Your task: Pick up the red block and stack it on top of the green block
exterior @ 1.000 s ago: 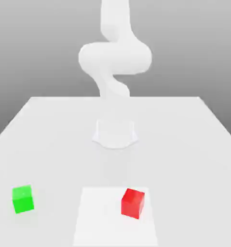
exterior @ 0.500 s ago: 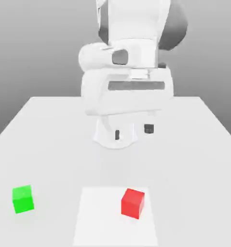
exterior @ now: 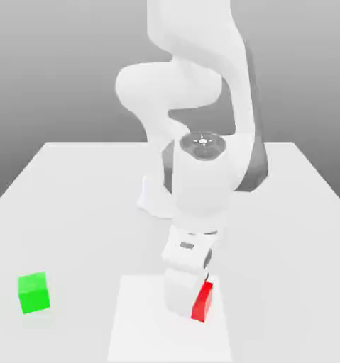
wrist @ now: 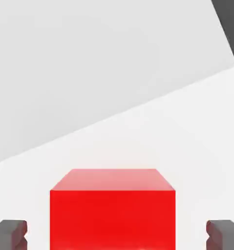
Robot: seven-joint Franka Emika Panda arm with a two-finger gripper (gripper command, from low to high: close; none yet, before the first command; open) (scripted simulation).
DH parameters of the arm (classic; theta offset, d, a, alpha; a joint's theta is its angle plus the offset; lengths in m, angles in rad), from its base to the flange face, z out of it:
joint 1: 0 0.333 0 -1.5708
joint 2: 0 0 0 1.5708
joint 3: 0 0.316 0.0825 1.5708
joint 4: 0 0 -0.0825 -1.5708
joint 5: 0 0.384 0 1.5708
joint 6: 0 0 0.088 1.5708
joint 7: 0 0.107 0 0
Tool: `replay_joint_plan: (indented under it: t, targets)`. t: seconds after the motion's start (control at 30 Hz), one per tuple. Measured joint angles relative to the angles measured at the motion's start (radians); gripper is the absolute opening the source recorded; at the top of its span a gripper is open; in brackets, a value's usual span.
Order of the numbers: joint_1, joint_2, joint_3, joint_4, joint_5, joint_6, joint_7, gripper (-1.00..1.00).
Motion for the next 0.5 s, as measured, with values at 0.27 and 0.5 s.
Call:
replay_joint_plan:
  t: [0.27, 0.5]
  targets:
    - [0.009, -0.079, -0.016, -0.012, -0.029, -0.068, 0.022, -1.00]
    - [-0.106, -0.213, -0.084, -0.001, -0.072, -0.213, 0.195, -1.00]
